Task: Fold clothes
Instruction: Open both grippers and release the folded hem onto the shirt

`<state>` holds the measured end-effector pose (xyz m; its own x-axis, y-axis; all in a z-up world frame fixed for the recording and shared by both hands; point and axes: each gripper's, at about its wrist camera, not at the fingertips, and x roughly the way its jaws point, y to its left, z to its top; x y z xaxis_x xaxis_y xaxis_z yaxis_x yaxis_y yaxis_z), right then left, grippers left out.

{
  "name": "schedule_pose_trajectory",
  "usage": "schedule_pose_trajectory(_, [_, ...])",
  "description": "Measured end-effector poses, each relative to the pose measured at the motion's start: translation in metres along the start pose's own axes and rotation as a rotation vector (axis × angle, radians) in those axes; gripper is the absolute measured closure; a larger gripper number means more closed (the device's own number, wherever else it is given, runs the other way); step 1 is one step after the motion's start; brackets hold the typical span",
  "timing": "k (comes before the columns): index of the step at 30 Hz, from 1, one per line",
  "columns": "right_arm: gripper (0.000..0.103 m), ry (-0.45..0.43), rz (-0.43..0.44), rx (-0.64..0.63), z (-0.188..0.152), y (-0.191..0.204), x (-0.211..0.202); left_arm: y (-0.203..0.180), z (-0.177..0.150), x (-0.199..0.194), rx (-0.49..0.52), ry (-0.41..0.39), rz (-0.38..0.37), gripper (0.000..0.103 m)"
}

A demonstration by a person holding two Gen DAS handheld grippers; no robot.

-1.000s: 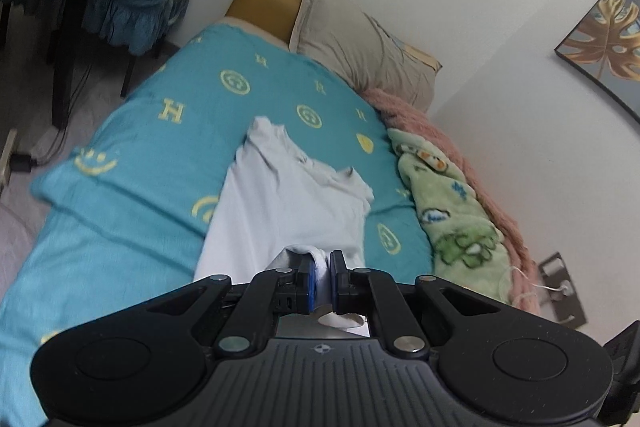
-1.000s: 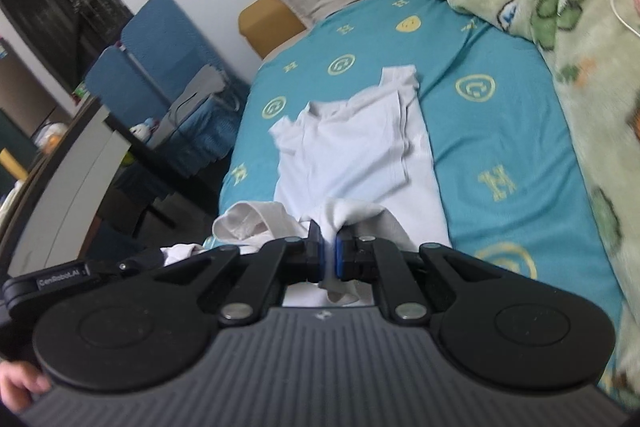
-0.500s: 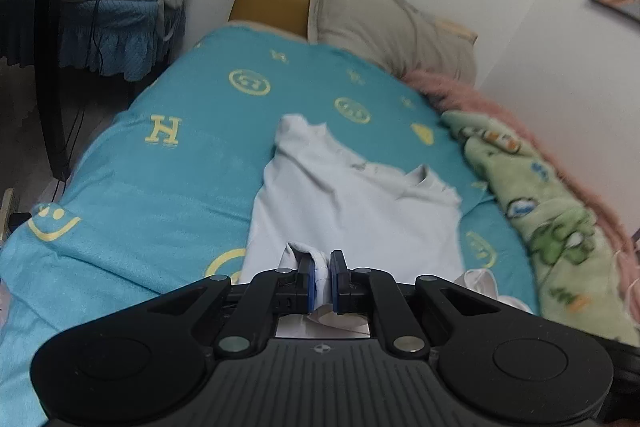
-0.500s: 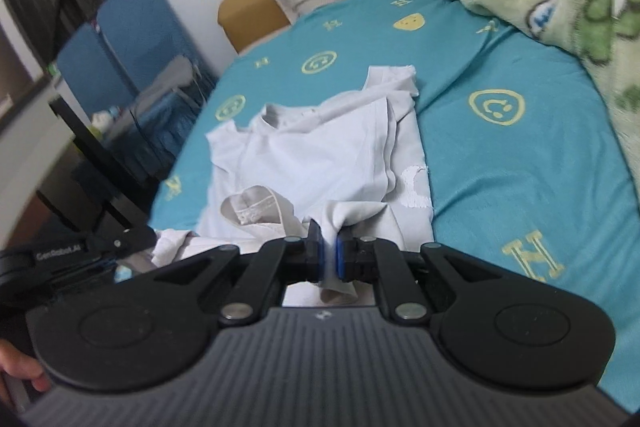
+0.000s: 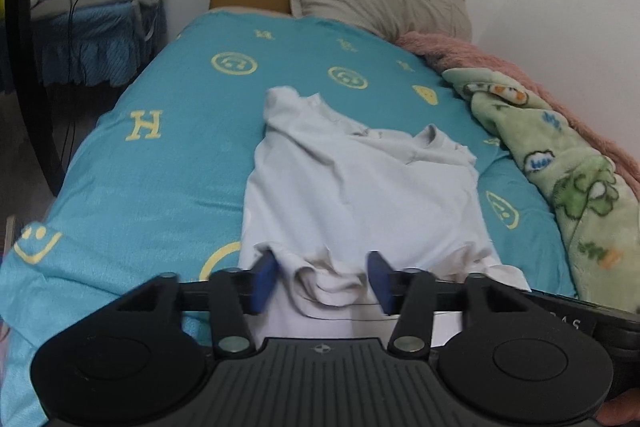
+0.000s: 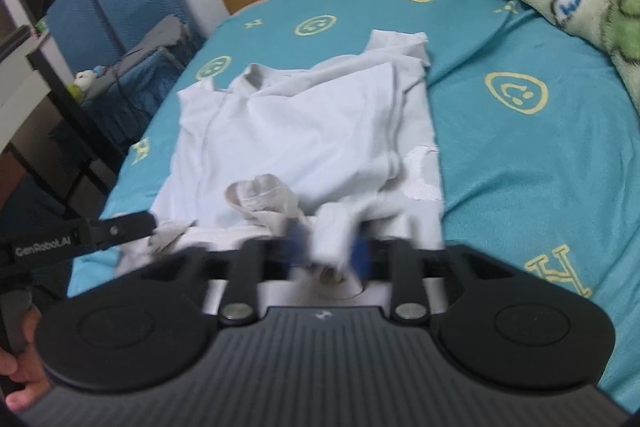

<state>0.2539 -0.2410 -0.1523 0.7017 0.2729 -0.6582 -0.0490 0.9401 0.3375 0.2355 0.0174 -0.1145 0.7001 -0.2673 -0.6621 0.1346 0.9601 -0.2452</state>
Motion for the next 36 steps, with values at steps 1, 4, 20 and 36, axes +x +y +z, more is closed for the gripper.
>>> schedule_pose_trajectory(1, [0.024, -0.014, 0.001, -0.002, -0.001, 0.002, -0.004, -0.004, 0.000, -0.004, 0.016, -0.007, 0.000, 0.040])
schedule_pose_trajectory(4, [0.020, -0.054, -0.022, -0.034, -0.004, 0.012, -0.017, -0.013, -0.004, -0.019, 0.055, -0.031, 0.011, 0.033])
schedule_pose_trajectory(20, [0.020, -0.133, -0.119, -0.013, -0.027, 0.021, -0.107, -0.013, -0.054, -0.096, -0.047, 0.090, -0.019, 0.026])
schedule_pose_trajectory(36, [0.018, 0.085, 0.197, 0.668, -0.085, -0.039, -0.124, 0.037, -0.119, -0.073, -0.555, 0.407, -0.160, 0.032])
